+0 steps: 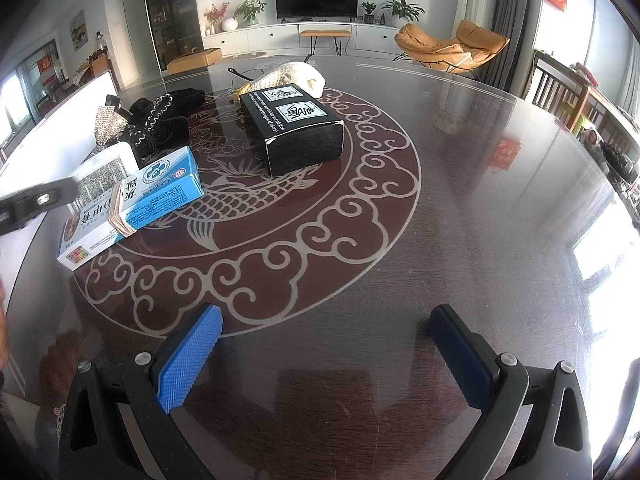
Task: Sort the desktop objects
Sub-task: 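Move the left tool back to the table over the nail cream box, then close the left tool on the blue-and-white nail cream box and lift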
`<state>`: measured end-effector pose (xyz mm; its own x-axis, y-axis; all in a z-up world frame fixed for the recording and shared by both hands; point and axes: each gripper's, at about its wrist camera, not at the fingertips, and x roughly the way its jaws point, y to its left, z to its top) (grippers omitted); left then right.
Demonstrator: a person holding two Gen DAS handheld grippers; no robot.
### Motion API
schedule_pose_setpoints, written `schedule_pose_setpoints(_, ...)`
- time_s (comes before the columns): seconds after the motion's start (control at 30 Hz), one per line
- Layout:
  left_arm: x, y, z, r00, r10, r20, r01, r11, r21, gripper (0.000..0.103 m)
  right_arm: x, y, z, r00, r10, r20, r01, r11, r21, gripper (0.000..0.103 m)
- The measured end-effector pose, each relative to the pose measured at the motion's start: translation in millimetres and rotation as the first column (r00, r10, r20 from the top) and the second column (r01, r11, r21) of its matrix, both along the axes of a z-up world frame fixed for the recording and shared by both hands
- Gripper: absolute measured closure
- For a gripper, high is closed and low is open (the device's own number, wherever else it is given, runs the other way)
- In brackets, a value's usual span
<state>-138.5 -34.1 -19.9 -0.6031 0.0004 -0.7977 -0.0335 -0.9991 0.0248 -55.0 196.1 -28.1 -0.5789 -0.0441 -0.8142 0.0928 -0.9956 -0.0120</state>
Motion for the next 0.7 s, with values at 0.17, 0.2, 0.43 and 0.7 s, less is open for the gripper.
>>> schedule_pose_setpoints(0.17,4.8,11.2,-7.8,0.996,-0.082,0.036,0.077,0.990,0.120,0.000,-0.4,-0.2,0.1,1.000,0.000,0.000,0.000,1.000,0.000,0.000)
schedule_pose_setpoints(0.2,9.3,16.9,-10.1,0.990,-0.132,0.050,0.123,0.980,0.158,0.000,0.1,-0.1,0.0,1.000,0.000,0.000,0.000,1.000,0.000,0.000)
schedule_pose_setpoints(0.43,18.0,15.3,-5.5,0.981,-0.185,0.063,0.174,0.974,0.145,0.000,0.3,0.2,0.2,1.000,0.001,0.000,-0.001,1.000,0.000,0.000)
schedule_pose_setpoints(0.7,36.1,50.3,-9.7,0.875,-0.475,0.095,0.438,0.859,0.264,0.000,0.8,0.5,0.2,1.000,0.001,-0.001,-0.001,1.000,0.000,0.000)
